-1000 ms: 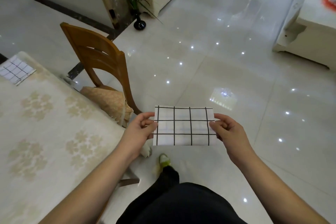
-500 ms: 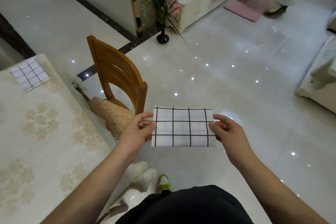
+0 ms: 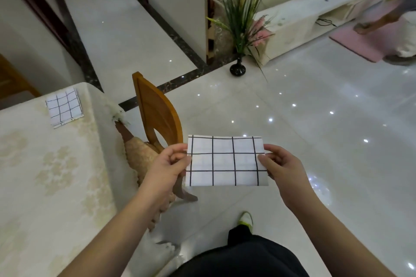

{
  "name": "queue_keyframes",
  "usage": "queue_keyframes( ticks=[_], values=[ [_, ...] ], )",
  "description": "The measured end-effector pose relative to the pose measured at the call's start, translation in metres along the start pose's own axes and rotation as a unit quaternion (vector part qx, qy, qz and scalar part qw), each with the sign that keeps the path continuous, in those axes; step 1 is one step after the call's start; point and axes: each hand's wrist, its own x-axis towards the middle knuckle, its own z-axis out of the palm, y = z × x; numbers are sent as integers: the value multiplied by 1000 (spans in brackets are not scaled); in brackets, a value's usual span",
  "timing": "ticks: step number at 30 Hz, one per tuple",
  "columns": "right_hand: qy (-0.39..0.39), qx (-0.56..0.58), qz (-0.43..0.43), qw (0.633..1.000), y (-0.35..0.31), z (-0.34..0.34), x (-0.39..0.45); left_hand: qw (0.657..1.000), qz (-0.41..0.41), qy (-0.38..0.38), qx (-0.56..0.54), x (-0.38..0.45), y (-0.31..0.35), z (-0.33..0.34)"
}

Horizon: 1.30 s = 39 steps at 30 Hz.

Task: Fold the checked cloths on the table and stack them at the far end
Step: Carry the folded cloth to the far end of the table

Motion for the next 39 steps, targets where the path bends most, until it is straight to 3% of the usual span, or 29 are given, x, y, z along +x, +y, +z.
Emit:
queue_keyframes(
  ticks=[15,28,34,39],
  values=[
    [-126,-51,-25,990,-91,-15,178,989,12,121,-80,80,78,71],
    [-228,-108,-32,967,-132,97,302,970,32,204,-124,182,108,8],
    [-240,-116,-38,963,-153,141,341,963,76,245,-87,216,136,-17],
    [-271,-123,-25,954,-159,173,371,955,62,276,-94,241,144,-33]
  ],
)
